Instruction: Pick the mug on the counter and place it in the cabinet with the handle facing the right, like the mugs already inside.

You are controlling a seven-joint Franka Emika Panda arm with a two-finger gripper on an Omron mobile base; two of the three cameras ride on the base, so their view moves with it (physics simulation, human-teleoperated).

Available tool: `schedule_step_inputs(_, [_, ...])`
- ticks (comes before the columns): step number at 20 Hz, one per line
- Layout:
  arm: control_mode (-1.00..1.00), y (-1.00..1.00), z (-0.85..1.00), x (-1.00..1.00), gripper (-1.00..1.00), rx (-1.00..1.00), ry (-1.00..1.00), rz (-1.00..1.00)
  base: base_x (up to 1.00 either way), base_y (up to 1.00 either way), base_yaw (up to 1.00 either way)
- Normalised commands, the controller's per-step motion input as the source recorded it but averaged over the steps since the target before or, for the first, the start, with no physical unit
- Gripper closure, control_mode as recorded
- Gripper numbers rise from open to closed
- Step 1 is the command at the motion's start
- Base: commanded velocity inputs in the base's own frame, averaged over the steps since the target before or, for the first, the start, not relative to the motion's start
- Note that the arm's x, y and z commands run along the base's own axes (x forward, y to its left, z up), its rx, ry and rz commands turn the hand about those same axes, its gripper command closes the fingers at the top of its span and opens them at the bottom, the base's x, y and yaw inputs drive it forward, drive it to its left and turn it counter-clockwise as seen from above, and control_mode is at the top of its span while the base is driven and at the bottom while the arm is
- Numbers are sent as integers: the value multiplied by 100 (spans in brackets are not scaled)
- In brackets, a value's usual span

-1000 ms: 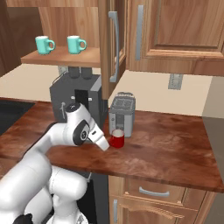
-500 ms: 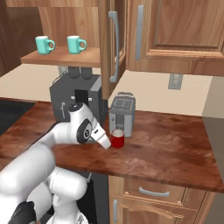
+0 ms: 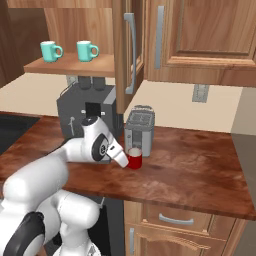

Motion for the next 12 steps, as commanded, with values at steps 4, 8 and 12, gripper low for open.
schedule_step_inputs(4, [-100, -7, -10, 11, -100, 0, 0, 0, 0, 0, 0])
schedule_step_inputs(8, [-100, -8, -9, 6, -100, 0, 0, 0, 0, 0, 0])
schedule_step_inputs(12, [-100, -9, -10, 3, -100, 0, 0, 0, 0, 0, 0])
